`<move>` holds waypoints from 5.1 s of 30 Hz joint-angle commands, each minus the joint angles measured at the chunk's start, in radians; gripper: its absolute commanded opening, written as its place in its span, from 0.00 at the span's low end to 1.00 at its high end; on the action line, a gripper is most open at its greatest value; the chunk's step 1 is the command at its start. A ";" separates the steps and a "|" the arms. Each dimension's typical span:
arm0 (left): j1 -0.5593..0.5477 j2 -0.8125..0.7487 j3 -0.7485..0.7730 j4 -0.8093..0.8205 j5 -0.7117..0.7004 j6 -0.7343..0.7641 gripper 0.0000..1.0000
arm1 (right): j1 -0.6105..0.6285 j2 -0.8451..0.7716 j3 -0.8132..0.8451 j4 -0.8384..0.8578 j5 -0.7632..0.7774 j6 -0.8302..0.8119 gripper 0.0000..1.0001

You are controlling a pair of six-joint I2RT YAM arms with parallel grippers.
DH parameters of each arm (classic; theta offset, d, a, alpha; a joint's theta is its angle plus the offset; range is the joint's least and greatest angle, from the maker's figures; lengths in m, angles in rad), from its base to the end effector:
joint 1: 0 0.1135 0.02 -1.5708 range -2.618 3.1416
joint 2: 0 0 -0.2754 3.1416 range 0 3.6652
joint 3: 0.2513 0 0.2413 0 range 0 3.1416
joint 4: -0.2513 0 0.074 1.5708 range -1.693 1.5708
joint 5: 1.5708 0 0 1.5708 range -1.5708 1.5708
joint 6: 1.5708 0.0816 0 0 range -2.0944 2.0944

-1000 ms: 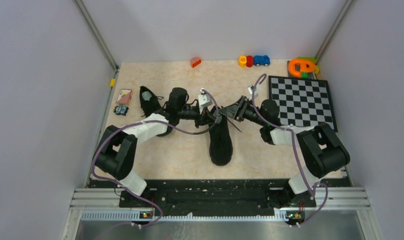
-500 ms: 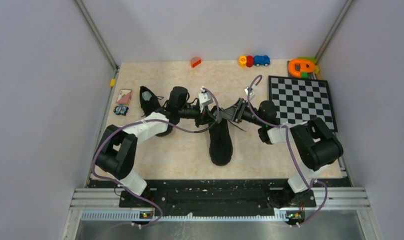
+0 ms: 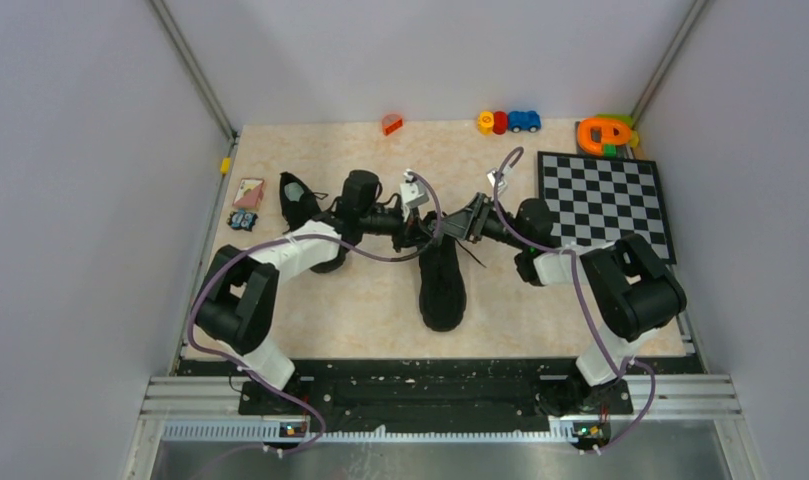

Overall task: Tie the shoes
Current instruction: Wrap the shoelace around the shoelace.

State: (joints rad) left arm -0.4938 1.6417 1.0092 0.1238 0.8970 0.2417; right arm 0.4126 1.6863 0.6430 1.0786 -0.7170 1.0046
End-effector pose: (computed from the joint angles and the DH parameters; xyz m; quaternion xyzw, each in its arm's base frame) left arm 0.2979 -0.2327 0.2376 0.4843 0.6461 -0.4283 0.4057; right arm 0.3052 0.1921 0.2201 -0.0518 0.6957 0.6235 0.3530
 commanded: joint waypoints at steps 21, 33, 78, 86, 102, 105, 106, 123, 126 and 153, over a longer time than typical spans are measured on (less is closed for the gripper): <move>-0.021 0.061 0.137 -0.106 0.029 0.060 0.00 | 0.024 -0.004 0.058 -0.064 0.025 -0.045 0.32; -0.025 0.034 0.126 -0.105 -0.002 0.068 0.07 | 0.025 -0.008 0.063 -0.086 0.032 -0.055 0.11; -0.001 -0.279 -0.078 0.066 -0.703 -0.812 0.67 | 0.023 -0.035 0.256 -0.612 -0.220 -0.708 0.00; -0.001 -0.168 0.039 -0.040 -0.622 -1.060 0.59 | 0.024 -0.060 0.234 -0.589 -0.225 -0.718 0.00; -0.003 0.000 0.124 -0.070 -0.428 -1.213 0.48 | 0.024 -0.109 0.218 -0.580 -0.223 -0.721 0.00; -0.003 0.016 0.118 -0.049 -0.408 -1.236 0.48 | 0.024 -0.109 0.215 -0.575 -0.226 -0.720 0.00; -0.004 0.024 0.121 -0.044 -0.399 -1.243 0.48 | 0.024 -0.109 0.214 -0.572 -0.227 -0.719 0.00; -0.008 0.186 0.241 -0.004 -0.290 -1.304 0.54 | 0.025 -0.116 0.213 -0.557 -0.252 -0.703 0.00; -0.007 0.195 0.245 -0.018 -0.267 -1.307 0.50 | 0.025 -0.115 0.213 -0.557 -0.252 -0.702 0.00; 0.066 -0.022 0.097 -0.072 -0.350 -1.224 0.00 | 0.013 -0.112 0.194 -0.538 -0.254 -0.670 0.00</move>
State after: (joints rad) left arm -0.4362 1.6810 1.1370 0.0231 0.5564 -1.0035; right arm 0.4232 1.6161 0.8371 0.4870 -0.9478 0.3370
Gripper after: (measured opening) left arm 0.011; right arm 0.028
